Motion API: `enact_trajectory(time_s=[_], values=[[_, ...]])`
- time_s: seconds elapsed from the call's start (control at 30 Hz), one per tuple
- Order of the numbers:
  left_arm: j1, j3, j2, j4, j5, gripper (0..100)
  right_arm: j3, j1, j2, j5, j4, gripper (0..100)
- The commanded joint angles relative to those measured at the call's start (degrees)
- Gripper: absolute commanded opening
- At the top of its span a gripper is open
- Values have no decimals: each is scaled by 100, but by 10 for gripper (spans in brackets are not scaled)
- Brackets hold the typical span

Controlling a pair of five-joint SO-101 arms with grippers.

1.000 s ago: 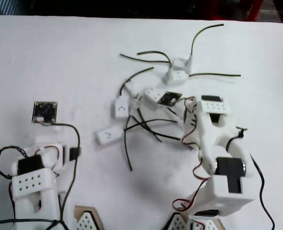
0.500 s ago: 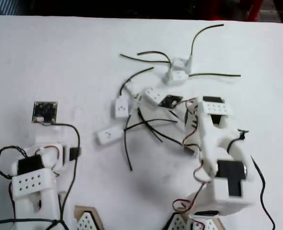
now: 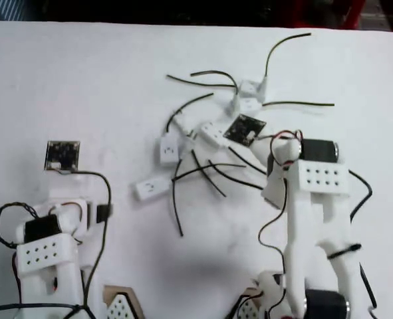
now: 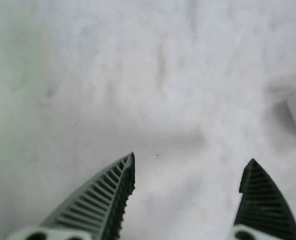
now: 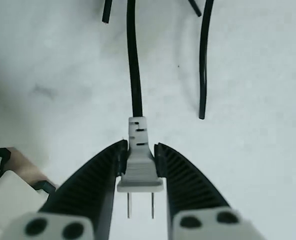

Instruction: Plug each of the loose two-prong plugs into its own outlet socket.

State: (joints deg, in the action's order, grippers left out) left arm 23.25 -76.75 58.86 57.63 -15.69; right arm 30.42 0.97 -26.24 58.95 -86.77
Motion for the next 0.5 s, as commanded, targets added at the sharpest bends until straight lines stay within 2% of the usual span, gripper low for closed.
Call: enact_trajectory(time_s=[0.0,0.47], values=[[13,18,110,-79,-44,331,-229,163,-479,-26,-40,17],[13,18,110,-79,-44,331,-229,725,-2158,-62,4,17]])
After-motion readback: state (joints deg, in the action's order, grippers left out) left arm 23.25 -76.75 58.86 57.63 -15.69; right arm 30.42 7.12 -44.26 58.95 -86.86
